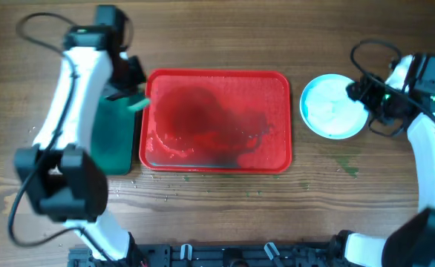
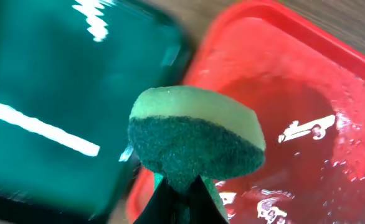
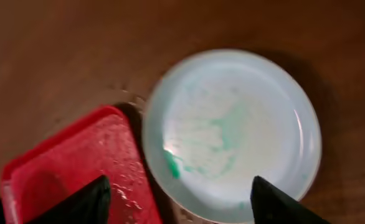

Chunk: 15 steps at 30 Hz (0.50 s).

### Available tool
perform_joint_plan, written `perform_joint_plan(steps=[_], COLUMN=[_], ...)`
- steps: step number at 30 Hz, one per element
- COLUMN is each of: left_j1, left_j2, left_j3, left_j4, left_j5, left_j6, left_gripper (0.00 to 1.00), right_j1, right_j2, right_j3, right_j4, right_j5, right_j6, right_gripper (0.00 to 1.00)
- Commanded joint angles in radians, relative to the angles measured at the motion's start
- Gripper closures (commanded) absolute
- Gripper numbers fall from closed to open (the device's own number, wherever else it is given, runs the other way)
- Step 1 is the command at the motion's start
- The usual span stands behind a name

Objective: Clean dirty plates on tray and stack at the side

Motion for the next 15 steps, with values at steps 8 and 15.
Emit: perform_joint_plan(steps=[8, 15], left_j1=[0.15, 0.153], left_j2=[-0.055, -0.054], left_j3=[-0.268, -0.592], left_j4=[0.214, 0.609], left_j5=[-0.125, -0.124], left_j6=[0.004, 0.004], left_gripper=[0.96, 0.89], right_j1=[0.196, 0.218], right_j2=[0.002, 0.002], right_j3=[0.021, 0.021], right_j4=[-0.024, -0.056], right_j5=[0.01, 0.047], right_j6=[-0.071, -0.096], right_gripper=[0.23, 0.24])
